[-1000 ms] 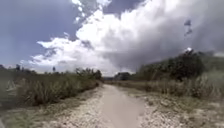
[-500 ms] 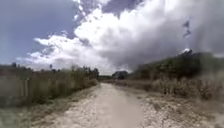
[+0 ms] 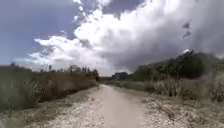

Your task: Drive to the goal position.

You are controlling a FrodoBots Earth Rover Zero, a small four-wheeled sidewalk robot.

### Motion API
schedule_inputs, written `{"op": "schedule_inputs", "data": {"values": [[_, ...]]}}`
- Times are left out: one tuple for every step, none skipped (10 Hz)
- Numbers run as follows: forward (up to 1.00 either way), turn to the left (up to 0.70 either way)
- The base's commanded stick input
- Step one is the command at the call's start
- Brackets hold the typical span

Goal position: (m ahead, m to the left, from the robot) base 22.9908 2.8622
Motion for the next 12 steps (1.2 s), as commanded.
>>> {"op": "schedule_inputs", "data": {"values": [[0.84,0.00],[0.84,0.00],[0.84,0.00],[0.84,0.00],[0.84,0.00],[0.84,0.00],[0.84,0.00],[0.84,0.00],[0.84,0.04],[0.84,0.26],[0.84,0.10],[0.84,0.00]]}}
